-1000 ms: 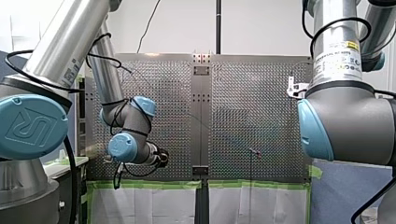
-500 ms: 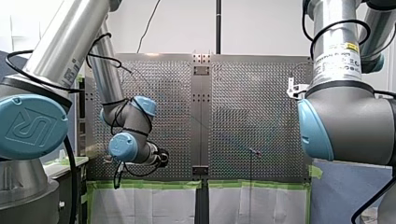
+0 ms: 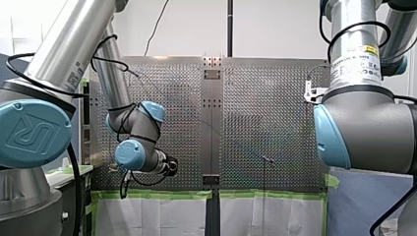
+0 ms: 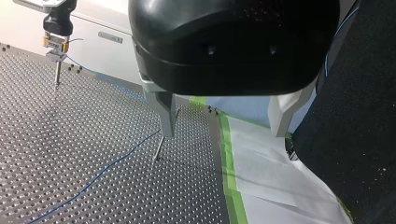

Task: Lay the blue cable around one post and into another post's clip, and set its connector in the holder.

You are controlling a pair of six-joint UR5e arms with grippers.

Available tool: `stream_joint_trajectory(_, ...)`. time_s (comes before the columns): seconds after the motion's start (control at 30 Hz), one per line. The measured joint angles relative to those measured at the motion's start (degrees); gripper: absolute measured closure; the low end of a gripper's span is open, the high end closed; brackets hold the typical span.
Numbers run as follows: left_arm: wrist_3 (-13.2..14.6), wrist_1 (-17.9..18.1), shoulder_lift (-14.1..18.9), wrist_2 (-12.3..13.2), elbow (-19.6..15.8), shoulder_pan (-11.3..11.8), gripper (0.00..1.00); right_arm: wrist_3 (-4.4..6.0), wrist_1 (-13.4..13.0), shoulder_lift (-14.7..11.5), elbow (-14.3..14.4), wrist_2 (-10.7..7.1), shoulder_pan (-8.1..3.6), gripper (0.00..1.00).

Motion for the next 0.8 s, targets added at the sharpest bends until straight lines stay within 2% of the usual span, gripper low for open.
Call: stream_joint_trajectory(0.8,0.0,-0.04,-0.01,-0.02,-0.03,0.0,0.02,-0.09,-0.98,0.73,-0.13,-2.35,-0.19,1.0)
